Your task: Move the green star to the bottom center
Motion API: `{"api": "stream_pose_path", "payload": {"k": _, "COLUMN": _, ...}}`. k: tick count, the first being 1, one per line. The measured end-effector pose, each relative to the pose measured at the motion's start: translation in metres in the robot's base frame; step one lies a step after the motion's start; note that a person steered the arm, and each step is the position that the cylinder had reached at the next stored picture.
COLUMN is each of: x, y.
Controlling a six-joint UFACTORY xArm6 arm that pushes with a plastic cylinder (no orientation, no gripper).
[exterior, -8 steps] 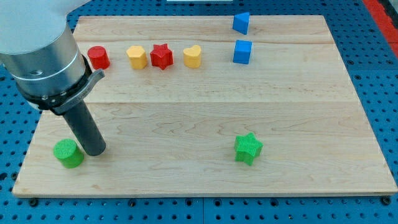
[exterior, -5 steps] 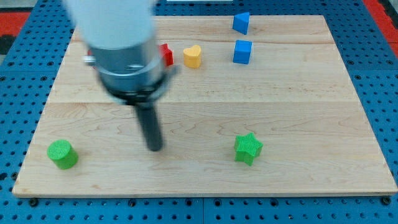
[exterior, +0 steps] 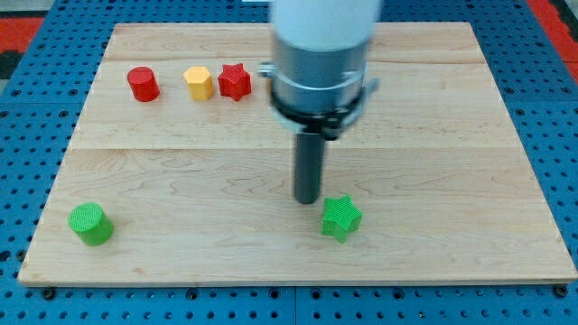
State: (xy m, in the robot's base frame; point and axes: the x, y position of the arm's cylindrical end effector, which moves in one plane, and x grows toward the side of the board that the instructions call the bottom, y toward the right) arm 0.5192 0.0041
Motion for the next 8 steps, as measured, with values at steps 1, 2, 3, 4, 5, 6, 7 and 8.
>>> {"api": "stream_pose_path", "payload": {"k": 1, "x": -0.004, "y": 0.043}}
{"api": "stream_pose_path", "payload": {"k": 2, "x": -0.004, "y": 0.070}}
{"api": "stream_pose_path", "payload": {"k": 3, "x": 0.028, "y": 0.081}}
{"api": "stream_pose_path", "payload": {"k": 4, "x": 0.028, "y": 0.002}}
{"api": "stream_pose_path", "payload": {"k": 5, "x": 0.033, "y": -0.021}}
{"api": "stream_pose_path", "payload": {"k": 6, "x": 0.033, "y": 0.008}}
{"api": "stream_pose_path", "payload": {"k": 7, "x": 0.033, "y": 0.012}}
{"api": "stream_pose_path", "payload": {"k": 8, "x": 0.052, "y": 0.081}}
